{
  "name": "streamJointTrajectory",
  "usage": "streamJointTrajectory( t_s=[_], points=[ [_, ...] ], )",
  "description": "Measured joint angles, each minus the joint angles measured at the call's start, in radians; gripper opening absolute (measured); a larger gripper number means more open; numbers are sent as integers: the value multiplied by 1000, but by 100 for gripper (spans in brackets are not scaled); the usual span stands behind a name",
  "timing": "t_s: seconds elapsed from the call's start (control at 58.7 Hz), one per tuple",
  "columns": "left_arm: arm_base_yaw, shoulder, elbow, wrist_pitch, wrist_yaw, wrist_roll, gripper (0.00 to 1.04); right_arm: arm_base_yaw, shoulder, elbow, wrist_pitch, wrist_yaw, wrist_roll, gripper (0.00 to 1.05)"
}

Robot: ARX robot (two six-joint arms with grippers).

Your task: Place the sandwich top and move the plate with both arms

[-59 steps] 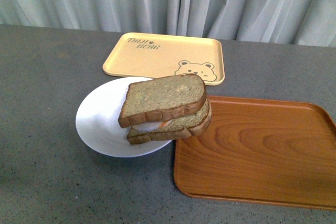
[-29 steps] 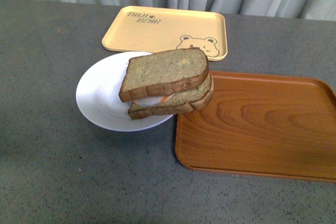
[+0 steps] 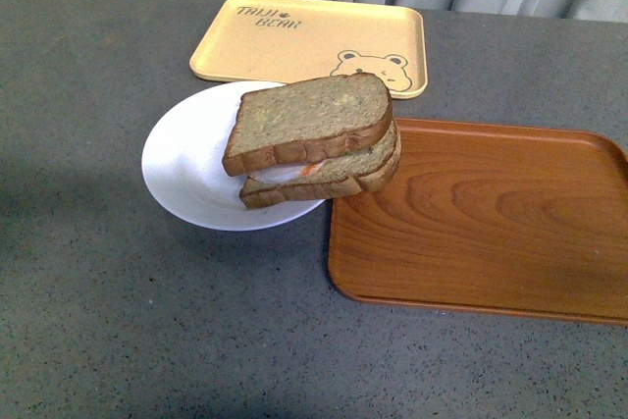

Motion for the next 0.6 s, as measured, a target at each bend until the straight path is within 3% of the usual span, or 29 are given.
streamJointTrajectory(
  t_s=[0.273, 0.596],
  points=[
    [-12, 513, 54, 378, -3, -159, 96, 0, 0, 0, 0, 0, 0, 96],
    [-60, 775, 94, 552, -31, -236, 96, 0, 0, 0, 0, 0, 0, 96]
  ],
)
